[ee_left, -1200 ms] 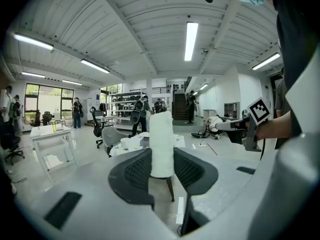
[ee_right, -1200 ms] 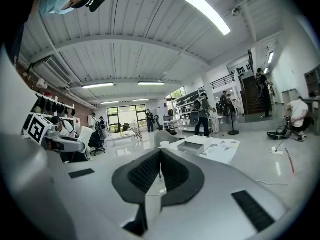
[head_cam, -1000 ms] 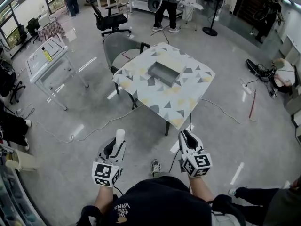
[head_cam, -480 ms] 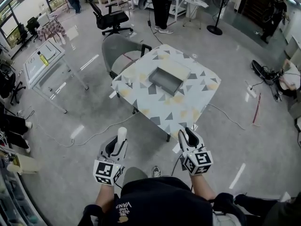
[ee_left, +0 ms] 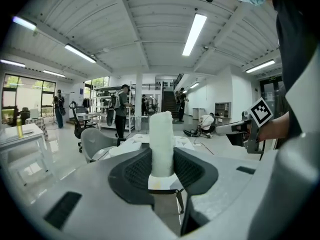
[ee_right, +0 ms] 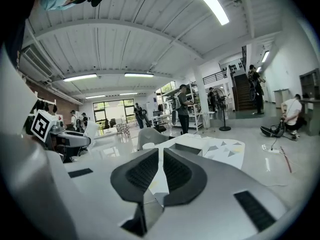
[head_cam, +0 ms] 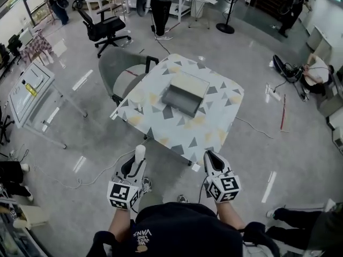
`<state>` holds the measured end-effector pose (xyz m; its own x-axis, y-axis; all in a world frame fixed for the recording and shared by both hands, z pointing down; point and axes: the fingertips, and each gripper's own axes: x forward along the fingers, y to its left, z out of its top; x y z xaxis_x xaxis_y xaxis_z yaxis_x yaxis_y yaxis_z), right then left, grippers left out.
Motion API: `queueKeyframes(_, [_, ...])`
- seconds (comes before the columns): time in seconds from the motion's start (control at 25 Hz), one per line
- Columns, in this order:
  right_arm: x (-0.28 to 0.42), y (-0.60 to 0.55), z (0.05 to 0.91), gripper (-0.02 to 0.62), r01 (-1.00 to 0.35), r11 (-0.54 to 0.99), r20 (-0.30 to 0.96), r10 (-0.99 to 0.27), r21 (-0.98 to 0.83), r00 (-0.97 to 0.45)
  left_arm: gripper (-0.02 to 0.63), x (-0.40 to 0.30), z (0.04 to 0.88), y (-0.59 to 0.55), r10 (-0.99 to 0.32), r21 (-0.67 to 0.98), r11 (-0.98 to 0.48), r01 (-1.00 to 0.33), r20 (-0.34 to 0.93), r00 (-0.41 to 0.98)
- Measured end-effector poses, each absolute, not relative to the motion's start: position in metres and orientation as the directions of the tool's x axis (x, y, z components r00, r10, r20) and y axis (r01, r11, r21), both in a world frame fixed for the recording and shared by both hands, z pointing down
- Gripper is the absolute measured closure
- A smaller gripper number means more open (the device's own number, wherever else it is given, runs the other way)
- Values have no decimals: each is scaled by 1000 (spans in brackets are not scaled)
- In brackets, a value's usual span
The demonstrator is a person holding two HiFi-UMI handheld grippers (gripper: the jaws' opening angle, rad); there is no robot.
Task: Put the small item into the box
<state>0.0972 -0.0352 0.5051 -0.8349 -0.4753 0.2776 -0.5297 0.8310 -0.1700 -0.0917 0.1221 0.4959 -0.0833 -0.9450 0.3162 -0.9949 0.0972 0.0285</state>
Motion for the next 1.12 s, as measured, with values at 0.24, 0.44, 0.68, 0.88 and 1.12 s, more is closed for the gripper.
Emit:
queueKeyframes(0.24, [53, -39, 497, 585, -644, 748, 283, -590, -158, -756, 476, -154, 488, 89, -944, 17, -52, -998, 326, 55])
queueKeyframes(0.44, [22, -33, 496, 593, -723, 672, 274, -673, -159, -687, 476, -197, 487, 72, -932, 13, -158, -987, 328, 154])
queueKeyframes(0.68, [-2, -21, 497, 595, -780, 604, 266, -735, -161, -624, 476, -228, 492, 58, -910, 12, -259, -966, 332, 248])
queueKeyframes(0.88, [-9, -22, 502, 595, -810, 563, 282, -760, -164, -586, 475, -238, 497, 38, -892, 10, -315, -949, 338, 300])
queueKeyframes(1.12, [-15, -49, 513, 595, -826, 540, 298, -771, -163, -563, 475, -243, 507, 1, -874, 2, -359, -933, 349, 337])
